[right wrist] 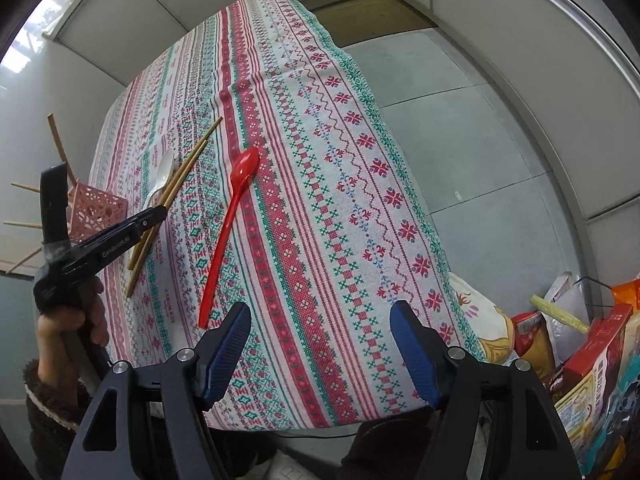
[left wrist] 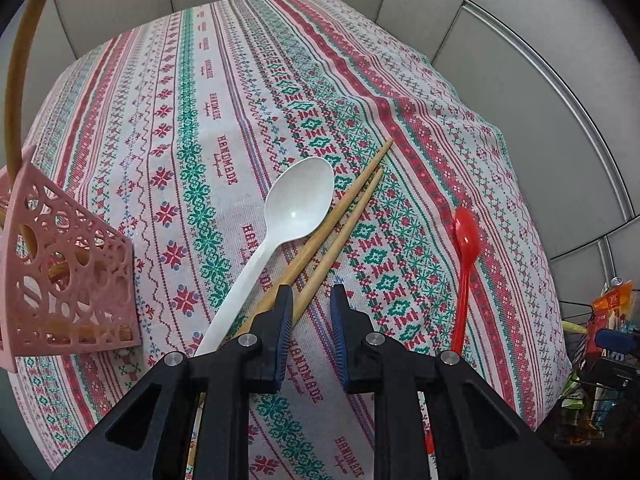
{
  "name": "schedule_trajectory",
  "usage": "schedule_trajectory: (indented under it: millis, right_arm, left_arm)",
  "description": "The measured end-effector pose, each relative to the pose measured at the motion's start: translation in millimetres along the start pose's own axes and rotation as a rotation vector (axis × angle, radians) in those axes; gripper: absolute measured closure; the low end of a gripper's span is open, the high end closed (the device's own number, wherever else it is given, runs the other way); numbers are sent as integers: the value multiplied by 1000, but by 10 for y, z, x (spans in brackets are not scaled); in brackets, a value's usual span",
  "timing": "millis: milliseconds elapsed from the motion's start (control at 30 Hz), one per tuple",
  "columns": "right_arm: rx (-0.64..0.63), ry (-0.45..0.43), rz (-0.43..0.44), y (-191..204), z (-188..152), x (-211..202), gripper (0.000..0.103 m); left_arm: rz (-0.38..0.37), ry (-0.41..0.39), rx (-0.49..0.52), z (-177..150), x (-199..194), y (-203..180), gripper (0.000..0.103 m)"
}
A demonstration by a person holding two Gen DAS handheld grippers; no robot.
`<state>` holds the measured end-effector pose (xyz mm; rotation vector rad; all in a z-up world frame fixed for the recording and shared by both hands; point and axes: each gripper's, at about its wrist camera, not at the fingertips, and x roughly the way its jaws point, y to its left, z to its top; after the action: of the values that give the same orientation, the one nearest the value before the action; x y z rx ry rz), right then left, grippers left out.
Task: Organize utensils
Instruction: 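Reach down and grasp a chopstick beside the white spoon with the left gripper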
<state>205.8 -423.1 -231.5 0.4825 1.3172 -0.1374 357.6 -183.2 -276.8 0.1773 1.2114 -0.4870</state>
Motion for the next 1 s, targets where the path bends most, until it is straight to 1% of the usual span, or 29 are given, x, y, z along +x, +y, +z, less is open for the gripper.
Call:
schedule_trajectory:
  millis: [67, 100, 167, 300, 367, 433, 500, 633, 733, 767, 800, 867, 1000]
  right_arm:
    - [5, 4, -3, -10, 11, 17, 30]
    - [6, 6, -4, -10, 14, 21, 30]
    - [9, 5, 0, -14, 17, 17, 30]
    - [14, -3, 8, -19, 17, -2, 30]
    - [19, -3, 11, -29, 21, 3, 30]
    - [23, -2, 13, -41, 30, 13, 30]
    - [23, -1, 13, -52, 44, 27, 30]
    - [28, -2, 13, -57, 75, 38, 30]
    - [31, -7, 24, -52, 81, 19, 30]
    - [32, -9, 27, -50, 84, 13, 30]
    - [33, -10, 30, -52, 86, 4, 30]
    - [36, -12, 37, -61, 85, -13, 30]
    - [46, -12, 34, -104, 89, -24, 30]
  left_arm:
    - [-19, 23, -10, 6, 56, 16, 83]
    - [-21, 10, -10, 11, 54, 15, 83]
    - [-27, 21, -3, 9, 58, -4, 83]
    - [-90, 74, -13, -53, 54, -58, 83]
    - [-113, 114, 13, -111, 50, -135, 84]
    - [-118, 156, 71, -175, 42, -247, 84]
    - [-115, 173, 123, -217, 33, -337, 84]
    - [-88, 130, 192, -208, 9, -524, 82]
    - [-62, 108, 217, -151, 79, -665, 81]
    - [-54, 108, 219, -130, 114, -697, 80]
    - [-45, 87, 220, -105, 121, -734, 80]
    - [-41, 74, 206, -55, 147, -772, 80]
    - [-20, 14, 192, 15, 194, -877, 80]
